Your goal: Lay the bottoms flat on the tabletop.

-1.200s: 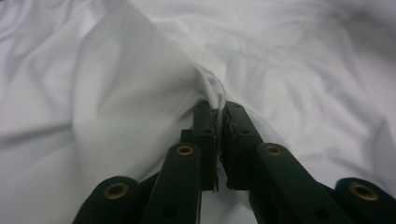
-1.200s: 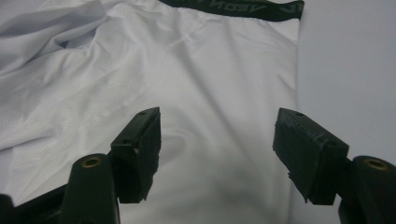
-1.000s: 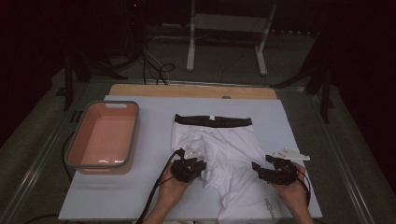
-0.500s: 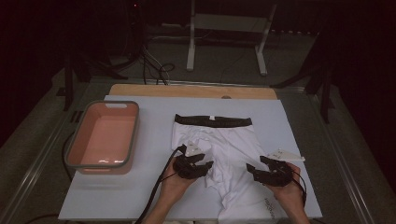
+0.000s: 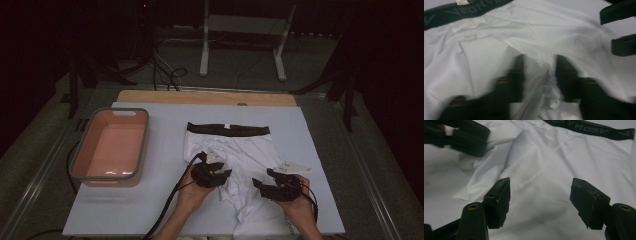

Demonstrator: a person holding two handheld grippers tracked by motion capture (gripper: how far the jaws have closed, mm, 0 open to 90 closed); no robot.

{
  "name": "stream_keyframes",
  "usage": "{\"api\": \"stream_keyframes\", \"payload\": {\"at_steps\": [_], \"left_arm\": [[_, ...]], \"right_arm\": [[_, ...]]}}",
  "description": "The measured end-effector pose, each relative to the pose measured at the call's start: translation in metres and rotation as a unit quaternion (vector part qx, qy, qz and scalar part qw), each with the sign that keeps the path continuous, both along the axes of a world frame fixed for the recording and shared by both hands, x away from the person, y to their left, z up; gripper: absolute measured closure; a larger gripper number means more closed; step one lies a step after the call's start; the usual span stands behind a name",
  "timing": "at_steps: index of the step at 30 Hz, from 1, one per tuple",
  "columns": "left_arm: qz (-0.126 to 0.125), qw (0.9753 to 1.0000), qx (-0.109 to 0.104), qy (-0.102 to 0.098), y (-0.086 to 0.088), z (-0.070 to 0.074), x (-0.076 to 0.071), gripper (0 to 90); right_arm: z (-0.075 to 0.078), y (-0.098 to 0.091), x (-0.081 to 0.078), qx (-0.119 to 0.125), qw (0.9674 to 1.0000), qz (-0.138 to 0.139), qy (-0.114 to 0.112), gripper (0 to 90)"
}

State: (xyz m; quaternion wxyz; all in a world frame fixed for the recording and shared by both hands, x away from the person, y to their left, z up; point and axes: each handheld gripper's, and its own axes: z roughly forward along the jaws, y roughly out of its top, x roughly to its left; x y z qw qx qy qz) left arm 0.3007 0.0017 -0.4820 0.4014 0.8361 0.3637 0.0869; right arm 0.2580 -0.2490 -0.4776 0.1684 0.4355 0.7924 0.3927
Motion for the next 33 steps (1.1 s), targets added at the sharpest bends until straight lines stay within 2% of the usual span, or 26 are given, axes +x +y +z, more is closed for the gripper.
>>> {"api": "stream_keyframes", "payload": {"at_steps": [3, 4, 12, 21, 27, 33], "left_arm": [[-0.003, 1.0, 0.008, -0.001, 0.0, -0.001, -0.001, 87.0], [-0.004, 0.9999, 0.01, -0.001, 0.002, -0.001, -0.002, 88.5], [0.006, 1.0, -0.003, -0.004, 0.021, 0.003, -0.014, 89.6], [0.02, 0.9995, -0.023, 0.001, 0.045, 0.003, -0.031, 89.5], [0.025, 0.9993, -0.025, 0.009, 0.067, 0.002, -0.048, 89.3], [0.028, 0.9993, -0.018, 0.014, 0.079, 0.0, -0.059, 89.1]], "right_arm": [[0.0, 0.005, -0.001, -0.002, 1.0, 0.007, -0.001, 33.1], [-0.001, 0.006, -0.001, -0.003, 0.9999, 0.01, -0.001, 33.1], [-0.001, 0.013, -0.002, -0.002, 0.9998, 0.019, 0.0, 33.2], [-0.002, 0.027, -0.003, -0.008, 0.9992, 0.039, 0.0, 33.2], [-0.002, 0.028, -0.003, -0.01, 0.9992, 0.038, 0.001, 33.2], [-0.002, 0.03, -0.003, -0.008, 0.9991, 0.04, 0.0, 33.2]]}}
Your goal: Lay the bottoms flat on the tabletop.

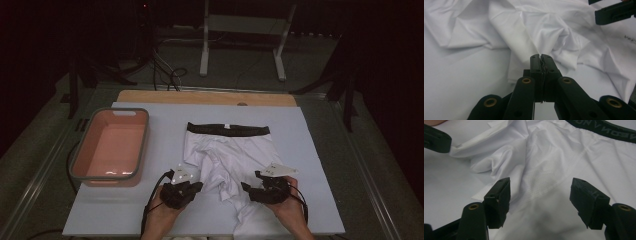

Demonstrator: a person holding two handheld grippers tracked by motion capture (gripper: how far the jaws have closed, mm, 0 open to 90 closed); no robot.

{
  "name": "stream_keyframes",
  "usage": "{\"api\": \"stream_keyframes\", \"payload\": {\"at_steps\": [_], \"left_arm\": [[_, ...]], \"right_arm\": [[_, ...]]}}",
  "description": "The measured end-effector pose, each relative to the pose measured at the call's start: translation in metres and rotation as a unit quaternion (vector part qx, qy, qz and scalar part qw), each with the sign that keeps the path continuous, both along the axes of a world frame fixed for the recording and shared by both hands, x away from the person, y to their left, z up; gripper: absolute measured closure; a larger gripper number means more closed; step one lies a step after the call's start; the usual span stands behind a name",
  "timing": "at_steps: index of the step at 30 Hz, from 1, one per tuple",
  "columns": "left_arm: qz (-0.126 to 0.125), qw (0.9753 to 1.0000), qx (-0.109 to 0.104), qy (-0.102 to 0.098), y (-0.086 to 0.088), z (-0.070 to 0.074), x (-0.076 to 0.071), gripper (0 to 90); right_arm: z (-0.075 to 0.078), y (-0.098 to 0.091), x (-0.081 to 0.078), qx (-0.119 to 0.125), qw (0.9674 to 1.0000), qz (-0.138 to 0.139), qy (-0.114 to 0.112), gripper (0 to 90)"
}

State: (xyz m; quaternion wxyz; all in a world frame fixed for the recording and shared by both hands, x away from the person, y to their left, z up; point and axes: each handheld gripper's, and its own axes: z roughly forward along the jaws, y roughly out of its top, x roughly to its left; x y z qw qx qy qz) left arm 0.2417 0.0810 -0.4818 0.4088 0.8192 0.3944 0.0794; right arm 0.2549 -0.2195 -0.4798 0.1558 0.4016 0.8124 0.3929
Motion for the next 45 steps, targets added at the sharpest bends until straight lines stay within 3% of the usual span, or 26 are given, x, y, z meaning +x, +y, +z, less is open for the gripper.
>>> {"api": "stream_keyframes", "payload": {"at_steps": [10, 14, 21, 25, 27, 37, 45], "left_arm": [[0.009, 1.0, 0.002, -0.003, 0.012, 0.002, -0.005, 89.0], [0.013, 0.9999, -0.002, -0.005, 0.016, 0.003, -0.006, 89.0], [0.018, 0.9998, -0.006, -0.007, 0.022, 0.004, -0.01, 89.0], [0.02, 0.9998, -0.008, -0.004, 0.027, 0.004, -0.015, 88.9], [0.019, 0.9998, -0.007, -0.003, 0.028, 0.004, -0.019, 88.9], [0.017, 0.9998, 0.002, -0.007, 0.035, 0.005, -0.035, 88.9], [0.065, 0.9976, 0.013, -0.018, 0.049, 0.006, -0.028, 89.7]], "right_arm": [[-0.001, 0.015, -0.001, 0.0, 0.9998, 0.019, 0.005, 34.8], [-0.004, 0.027, -0.001, -0.007, 0.9992, 0.039, 0.008, 40.9], [-0.011, 0.044, 0.003, -0.032, 0.9968, 0.072, 0.016, 58.9], [-0.015, 0.049, 0.007, -0.044, 0.9952, 0.084, 0.024, 81.2], [-0.014, 0.048, 0.008, -0.047, 0.995, 0.085, 0.022, 87.3], [-0.006, 0.03, 0.013, -0.02, 0.998, 0.058, 0.013, 87.9], [-0.01, 0.024, 0.02, -0.022, 0.9984, 0.047, 0.021, 86.5]]}}
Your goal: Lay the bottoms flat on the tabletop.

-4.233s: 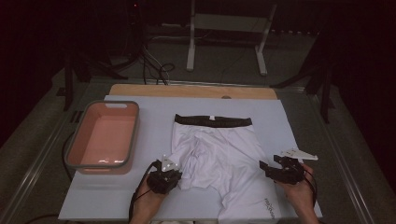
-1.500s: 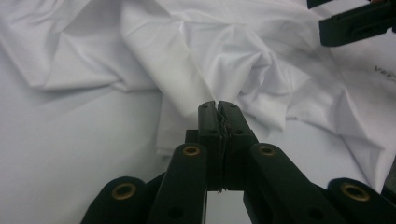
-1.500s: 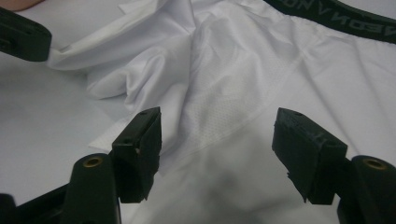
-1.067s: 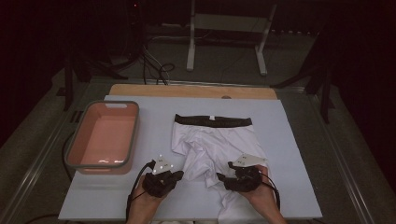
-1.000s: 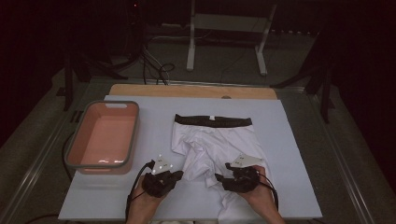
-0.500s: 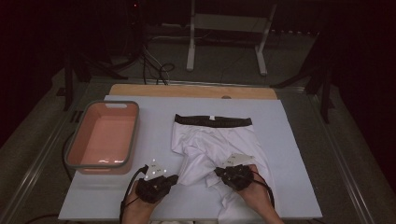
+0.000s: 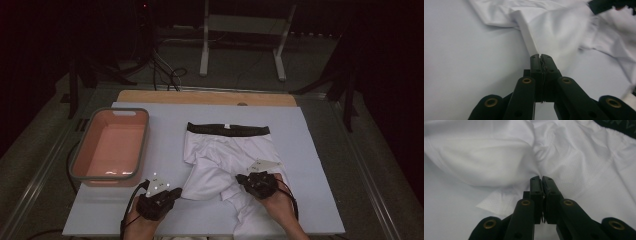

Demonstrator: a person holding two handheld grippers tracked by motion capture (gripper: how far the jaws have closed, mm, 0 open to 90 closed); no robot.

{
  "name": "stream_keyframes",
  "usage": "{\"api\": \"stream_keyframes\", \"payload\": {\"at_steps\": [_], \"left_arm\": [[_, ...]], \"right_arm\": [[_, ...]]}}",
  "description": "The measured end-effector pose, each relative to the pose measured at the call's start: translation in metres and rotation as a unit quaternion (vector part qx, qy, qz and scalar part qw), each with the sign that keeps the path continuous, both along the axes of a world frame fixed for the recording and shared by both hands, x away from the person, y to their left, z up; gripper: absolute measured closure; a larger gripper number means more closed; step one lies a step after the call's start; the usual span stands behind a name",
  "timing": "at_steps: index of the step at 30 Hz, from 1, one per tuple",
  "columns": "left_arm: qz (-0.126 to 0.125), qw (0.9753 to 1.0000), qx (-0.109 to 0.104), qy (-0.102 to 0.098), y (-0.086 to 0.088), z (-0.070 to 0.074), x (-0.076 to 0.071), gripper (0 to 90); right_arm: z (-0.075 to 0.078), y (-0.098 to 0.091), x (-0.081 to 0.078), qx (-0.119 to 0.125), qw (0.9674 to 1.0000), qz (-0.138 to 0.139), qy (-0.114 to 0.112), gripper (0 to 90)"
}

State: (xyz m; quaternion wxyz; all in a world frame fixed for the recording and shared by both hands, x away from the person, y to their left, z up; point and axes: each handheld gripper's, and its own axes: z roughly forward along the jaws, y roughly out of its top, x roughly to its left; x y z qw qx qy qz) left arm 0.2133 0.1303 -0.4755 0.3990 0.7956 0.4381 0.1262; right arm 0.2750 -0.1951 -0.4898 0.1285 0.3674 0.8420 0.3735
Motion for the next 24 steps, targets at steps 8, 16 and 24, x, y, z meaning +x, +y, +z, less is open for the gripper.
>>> {"api": "stream_keyframes", "payload": {"at_steps": [8, 16, 24], "left_arm": [[0.04, 0.999, 0.017, -0.006, 0.008, -0.002, 0.006, 89.6], [0.072, 0.9969, 0.029, 0.007, 0.014, -0.007, 0.01, 89.0], [0.067, 0.9973, 0.031, 0.004, 0.003, -0.009, 0.012, 63.3]], "right_arm": [[-0.007, 0.005, 0.002, -0.025, 0.9997, -0.001, 0.004, 82.5], [-0.011, 0.008, 0.011, -0.023, 0.9996, -0.015, 0.009, 81.4], [-0.01, 0.009, 0.011, -0.023, 0.9994, -0.023, 0.007, 67.9]]}}
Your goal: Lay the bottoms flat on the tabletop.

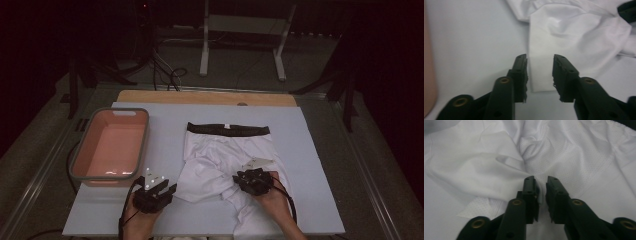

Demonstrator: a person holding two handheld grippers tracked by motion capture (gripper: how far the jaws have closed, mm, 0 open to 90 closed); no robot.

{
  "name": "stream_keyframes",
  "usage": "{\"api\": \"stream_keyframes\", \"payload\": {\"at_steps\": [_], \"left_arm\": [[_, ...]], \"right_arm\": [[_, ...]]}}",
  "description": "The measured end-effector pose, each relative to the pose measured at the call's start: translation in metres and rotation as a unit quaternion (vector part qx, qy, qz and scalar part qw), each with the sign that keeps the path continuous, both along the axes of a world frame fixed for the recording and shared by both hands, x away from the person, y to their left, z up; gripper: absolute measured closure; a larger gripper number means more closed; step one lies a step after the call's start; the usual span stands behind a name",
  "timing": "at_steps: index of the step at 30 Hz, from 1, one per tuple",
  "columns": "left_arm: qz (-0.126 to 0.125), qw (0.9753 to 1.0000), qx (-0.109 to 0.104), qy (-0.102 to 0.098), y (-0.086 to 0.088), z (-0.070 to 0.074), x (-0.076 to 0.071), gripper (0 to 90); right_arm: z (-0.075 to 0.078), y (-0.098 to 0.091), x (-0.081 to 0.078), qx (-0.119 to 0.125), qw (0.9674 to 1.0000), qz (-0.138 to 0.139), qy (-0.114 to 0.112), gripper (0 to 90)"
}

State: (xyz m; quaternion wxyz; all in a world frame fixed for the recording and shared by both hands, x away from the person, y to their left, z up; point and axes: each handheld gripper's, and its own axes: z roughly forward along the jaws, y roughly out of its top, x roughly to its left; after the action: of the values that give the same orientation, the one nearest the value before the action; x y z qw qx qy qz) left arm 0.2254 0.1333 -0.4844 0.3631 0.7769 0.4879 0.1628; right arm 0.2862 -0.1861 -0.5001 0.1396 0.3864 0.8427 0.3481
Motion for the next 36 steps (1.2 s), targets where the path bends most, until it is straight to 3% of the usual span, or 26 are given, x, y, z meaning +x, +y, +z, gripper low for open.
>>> {"api": "stream_keyframes", "payload": {"at_steps": [2, 4, 5, 12, 16, 25, 27, 31, 36], "left_arm": [[-0.014, 0.9999, 0.0, -0.001, -0.009, -0.001, 0.0, 61.9], [-0.042, 0.9991, -0.004, -0.004, -0.024, -0.001, 0.0, 59.2], [-0.042, 0.9991, -0.004, -0.004, -0.024, -0.001, 0.0, 58.7], [-0.104, 0.9945, -0.007, -0.013, -0.06, -0.005, 0.003, 55.3], [-0.122, 0.9924, -0.002, -0.013, -0.075, -0.01, 0.006, 54.8], [-0.153, 0.9872, 0.041, -0.017, -0.103, -0.028, 0.012, 55.6], [-0.15, 0.9865, 0.06, -0.022, -0.107, -0.031, 0.012, 59.6], [-0.157, 0.9842, 0.076, -0.03, -0.111, -0.027, 0.016, 84.9], [-0.139, 0.9878, 0.057, -0.039, -0.105, -0.016, 0.029, 88.5]], "right_arm": [[0.0, 0.0, 0.0, 0.002, 1.0, -0.001, 0.0, 64.8], [0.001, 0.0, -0.001, 0.006, 1.0, -0.001, -0.001, 55.0], [0.001, 0.0, -0.001, 0.006, 1.0, -0.001, -0.001, 55.0], [0.008, -0.004, -0.003, 0.029, 0.9995, -0.01, -0.006, 40.5], [0.011, -0.009, -0.007, 0.041, 0.999, -0.015, -0.005, 39.0], [0.016, -0.014, -0.016, 0.045, 0.9989, -0.012, -0.01, 43.1], [0.016, -0.013, -0.018, 0.047, 0.9988, -0.008, -0.011, 43.7], [0.017, -0.011, -0.019, 0.046, 0.9989, 0.0, -0.011, 45.3], [0.016, -0.008, -0.019, 0.041, 0.999, 0.01, -0.015, 46.9]]}}
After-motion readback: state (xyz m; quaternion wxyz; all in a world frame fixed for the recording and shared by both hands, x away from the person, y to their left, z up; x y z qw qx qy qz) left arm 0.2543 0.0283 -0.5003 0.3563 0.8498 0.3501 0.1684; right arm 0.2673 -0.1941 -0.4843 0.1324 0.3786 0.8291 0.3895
